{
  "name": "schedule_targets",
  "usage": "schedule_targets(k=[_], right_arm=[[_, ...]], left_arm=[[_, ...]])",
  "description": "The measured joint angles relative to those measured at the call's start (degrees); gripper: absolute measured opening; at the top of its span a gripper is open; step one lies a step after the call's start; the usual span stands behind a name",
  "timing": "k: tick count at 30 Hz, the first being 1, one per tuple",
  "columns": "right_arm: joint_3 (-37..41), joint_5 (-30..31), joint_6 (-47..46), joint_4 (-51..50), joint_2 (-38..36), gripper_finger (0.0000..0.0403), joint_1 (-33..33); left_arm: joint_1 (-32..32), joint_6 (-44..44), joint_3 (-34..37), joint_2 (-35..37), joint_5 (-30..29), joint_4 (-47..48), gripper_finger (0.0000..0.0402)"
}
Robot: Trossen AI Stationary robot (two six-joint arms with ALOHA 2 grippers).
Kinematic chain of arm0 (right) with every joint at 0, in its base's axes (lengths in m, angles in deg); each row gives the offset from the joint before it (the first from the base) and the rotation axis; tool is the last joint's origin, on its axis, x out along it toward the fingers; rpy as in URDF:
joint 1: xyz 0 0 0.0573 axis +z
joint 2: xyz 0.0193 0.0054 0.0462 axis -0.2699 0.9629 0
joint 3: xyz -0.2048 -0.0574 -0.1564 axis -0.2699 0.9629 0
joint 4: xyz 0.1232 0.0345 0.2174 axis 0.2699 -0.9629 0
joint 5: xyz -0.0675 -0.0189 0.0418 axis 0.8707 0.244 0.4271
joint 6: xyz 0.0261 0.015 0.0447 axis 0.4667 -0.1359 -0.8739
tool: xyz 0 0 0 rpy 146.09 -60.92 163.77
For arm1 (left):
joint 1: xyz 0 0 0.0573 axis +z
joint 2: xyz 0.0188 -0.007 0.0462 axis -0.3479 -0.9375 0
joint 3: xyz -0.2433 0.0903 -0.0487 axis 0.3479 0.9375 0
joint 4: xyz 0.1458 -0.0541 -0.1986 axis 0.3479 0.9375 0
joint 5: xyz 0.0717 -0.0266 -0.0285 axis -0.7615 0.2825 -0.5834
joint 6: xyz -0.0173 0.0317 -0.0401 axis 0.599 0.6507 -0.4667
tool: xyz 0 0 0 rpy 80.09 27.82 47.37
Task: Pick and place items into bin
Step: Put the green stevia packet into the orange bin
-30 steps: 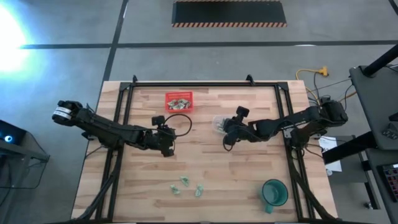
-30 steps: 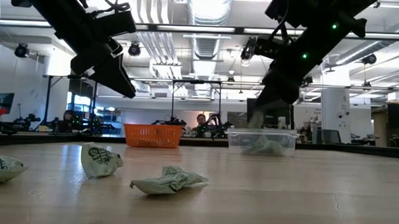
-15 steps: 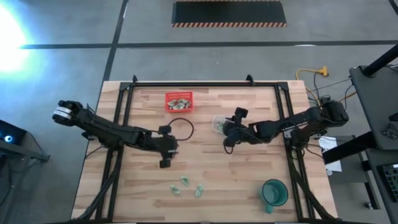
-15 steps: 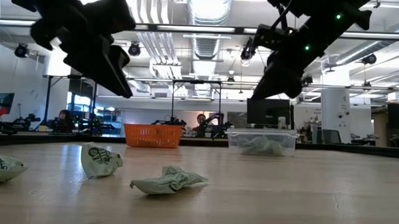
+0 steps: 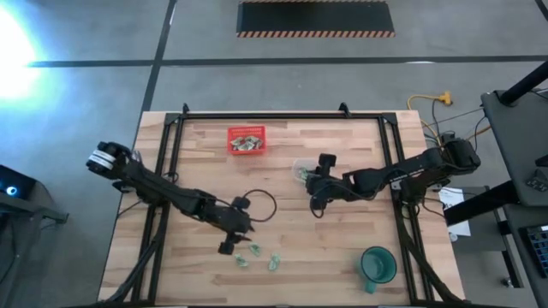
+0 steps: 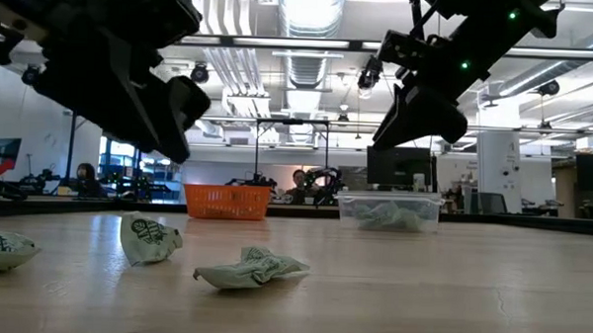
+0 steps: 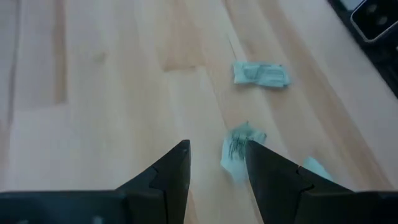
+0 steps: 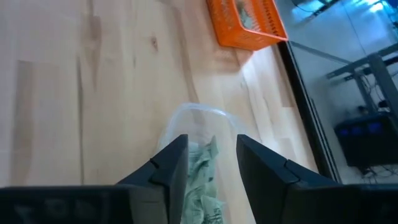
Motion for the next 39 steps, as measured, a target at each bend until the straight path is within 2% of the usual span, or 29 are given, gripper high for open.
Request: schedule_targets(k=[3,9,15,22,39], right_arm=[[-0.3,-2.1,0.2,0.1,0.0,0.0122,0.0],[-0.3,-2.5,0.3,0.0,0.0,0.0114,0.0],[-0.3,-2.5,0.4,0.1,0.0,0.0107,0.0],[-0.3,-2.5,0.4,0.0,0.0,0.0102,0.0],[-0.3,-2.5,-0.1,0.4,0.0,0.0093,0.0]], left_arm=[[0.0,0.0,-0.1,-2.9,0.6,-2.2,0.0137],[0.0,-0.4,-0.4,-7.0,2.0,-3.6,0.0137],[-0.1,-3.1,-0.4,-8.1,3.7,-3.6,0.0137],[-0.5,-3.2,-0.4,-8.5,6.0,-7.7,0.0137],[-0.7,-4.5,-0.3,-12.9,6.2,-8.4,0.0137]])
